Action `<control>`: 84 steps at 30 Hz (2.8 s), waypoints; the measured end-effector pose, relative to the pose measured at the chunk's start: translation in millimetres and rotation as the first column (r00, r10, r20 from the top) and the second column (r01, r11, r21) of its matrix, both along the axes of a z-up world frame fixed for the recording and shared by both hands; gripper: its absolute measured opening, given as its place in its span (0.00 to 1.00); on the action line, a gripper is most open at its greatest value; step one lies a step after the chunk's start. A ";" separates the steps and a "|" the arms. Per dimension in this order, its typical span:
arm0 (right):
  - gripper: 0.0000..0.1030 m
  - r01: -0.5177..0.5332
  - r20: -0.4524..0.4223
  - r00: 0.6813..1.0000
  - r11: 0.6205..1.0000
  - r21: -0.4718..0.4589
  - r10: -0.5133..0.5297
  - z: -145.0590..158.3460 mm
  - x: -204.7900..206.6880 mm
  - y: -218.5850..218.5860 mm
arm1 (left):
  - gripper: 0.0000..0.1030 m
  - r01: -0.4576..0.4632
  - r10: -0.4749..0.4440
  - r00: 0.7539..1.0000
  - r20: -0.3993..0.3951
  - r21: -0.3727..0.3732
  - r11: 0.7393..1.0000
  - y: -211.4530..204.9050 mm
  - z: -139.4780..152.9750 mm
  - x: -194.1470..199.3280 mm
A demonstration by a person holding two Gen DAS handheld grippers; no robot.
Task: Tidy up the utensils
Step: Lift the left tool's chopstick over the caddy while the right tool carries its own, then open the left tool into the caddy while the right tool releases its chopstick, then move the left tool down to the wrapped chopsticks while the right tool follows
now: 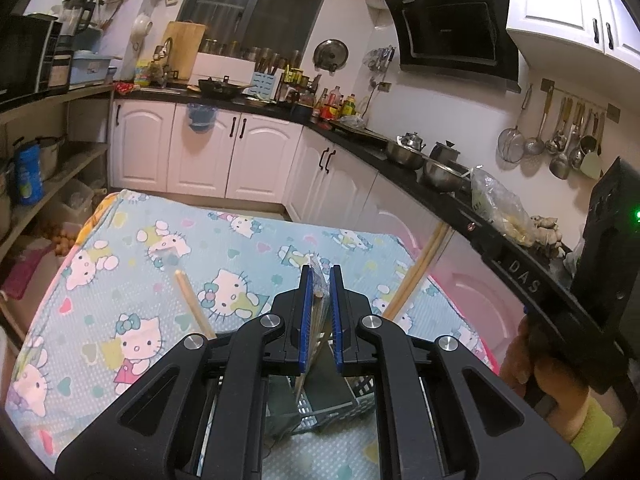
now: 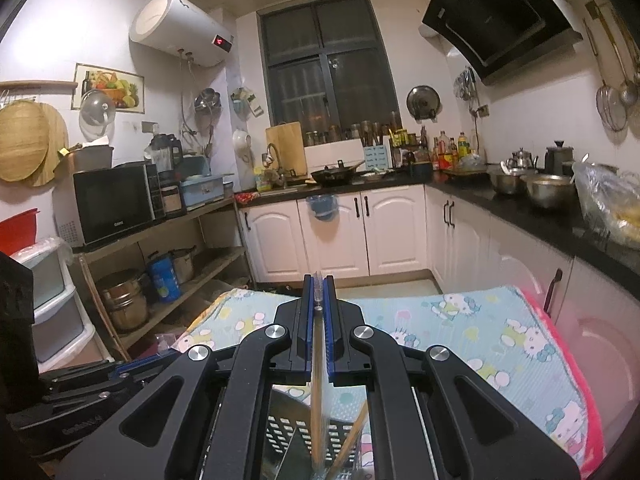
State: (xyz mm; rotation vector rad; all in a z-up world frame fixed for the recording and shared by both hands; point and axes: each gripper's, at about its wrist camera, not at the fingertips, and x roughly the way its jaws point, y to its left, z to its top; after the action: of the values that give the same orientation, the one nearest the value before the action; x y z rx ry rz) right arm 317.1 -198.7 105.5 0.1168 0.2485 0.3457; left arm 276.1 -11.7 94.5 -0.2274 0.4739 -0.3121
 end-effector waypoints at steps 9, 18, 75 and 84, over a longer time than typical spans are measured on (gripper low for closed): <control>0.05 -0.003 -0.039 0.999 1.000 0.006 0.003 -22.4 0.9 2.5 | 0.03 -0.004 0.004 1.000 -0.014 0.005 1.000 0.8 -9.5 0.9; 0.05 0.016 -0.098 0.995 1.000 -0.011 -0.017 -36.7 -3.6 -1.7 | 0.04 -0.016 0.016 1.000 -0.020 0.013 1.000 3.5 -12.7 -0.2; 0.80 0.000 -0.148 0.989 0.996 -0.091 -0.014 -35.6 -116.8 -27.1 | 0.89 -0.118 0.116 0.992 -0.039 -0.030 0.993 44.5 -15.6 -91.3; 0.80 -0.009 -0.173 0.985 0.995 -0.100 -0.009 -43.1 -135.5 -32.2 | 0.89 -0.121 0.119 0.991 -0.065 -0.043 0.992 49.0 -27.9 -108.3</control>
State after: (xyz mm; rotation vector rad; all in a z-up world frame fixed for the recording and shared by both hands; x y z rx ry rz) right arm 181.6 -230.9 62.5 0.0476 0.4378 0.3229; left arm 167.8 37.3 66.5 -0.3108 0.5125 -0.1990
